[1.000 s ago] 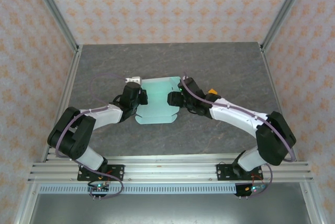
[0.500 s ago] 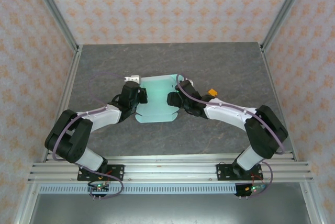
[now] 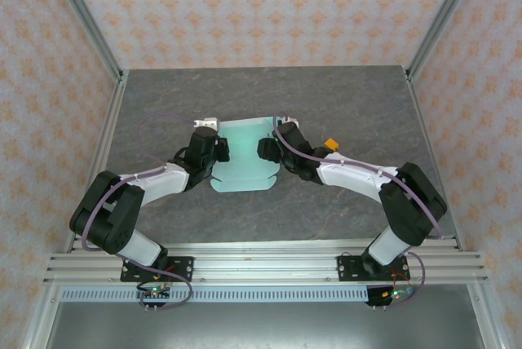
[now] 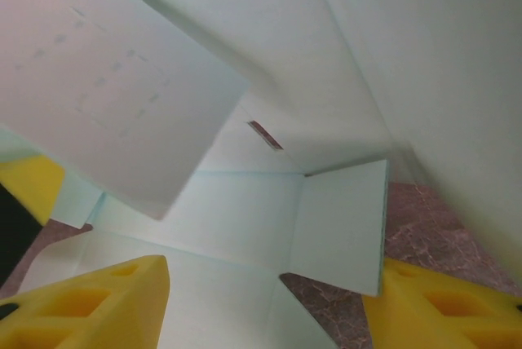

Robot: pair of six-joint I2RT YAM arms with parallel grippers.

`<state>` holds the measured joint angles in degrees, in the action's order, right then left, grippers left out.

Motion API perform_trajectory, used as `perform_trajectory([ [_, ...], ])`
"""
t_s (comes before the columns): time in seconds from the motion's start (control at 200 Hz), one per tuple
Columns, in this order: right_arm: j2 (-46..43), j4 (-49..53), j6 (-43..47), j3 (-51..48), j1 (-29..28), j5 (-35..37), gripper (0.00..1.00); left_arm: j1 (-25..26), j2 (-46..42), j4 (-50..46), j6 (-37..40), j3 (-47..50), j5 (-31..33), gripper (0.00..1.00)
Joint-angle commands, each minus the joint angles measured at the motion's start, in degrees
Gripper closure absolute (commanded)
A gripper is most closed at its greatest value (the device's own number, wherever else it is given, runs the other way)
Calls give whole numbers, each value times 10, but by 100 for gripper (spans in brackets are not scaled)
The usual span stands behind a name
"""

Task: Fold the paper box

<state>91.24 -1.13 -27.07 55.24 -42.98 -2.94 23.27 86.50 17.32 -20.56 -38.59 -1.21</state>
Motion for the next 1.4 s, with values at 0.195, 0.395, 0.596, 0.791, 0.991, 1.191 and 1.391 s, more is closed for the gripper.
perform_trajectory([
  [0.195,6,-73,25,1,-3,-65,46,3,-4,4,2,-10,-17,100],
  [0.395,32,-91,15,5,-6,-105,56,4,-6,1,3,-12,-18,100],
  [0.596,32,-63,43,17,-6,-105,57,3,-5,0,6,-11,-16,100],
  [0.791,-7,11,104,24,-5,-65,53,3,-6,-5,8,-10,-1,100],
  [0.991,-63,102,178,29,0,-50,47,-4,-9,-6,4,-11,-2,100],
  [1.191,-134,182,246,35,26,-79,45,-12,-5,-11,7,-18,-10,100],
  [1.391,-174,192,268,43,133,-149,44,-23,-14,-14,7,-18,-28,100],
])
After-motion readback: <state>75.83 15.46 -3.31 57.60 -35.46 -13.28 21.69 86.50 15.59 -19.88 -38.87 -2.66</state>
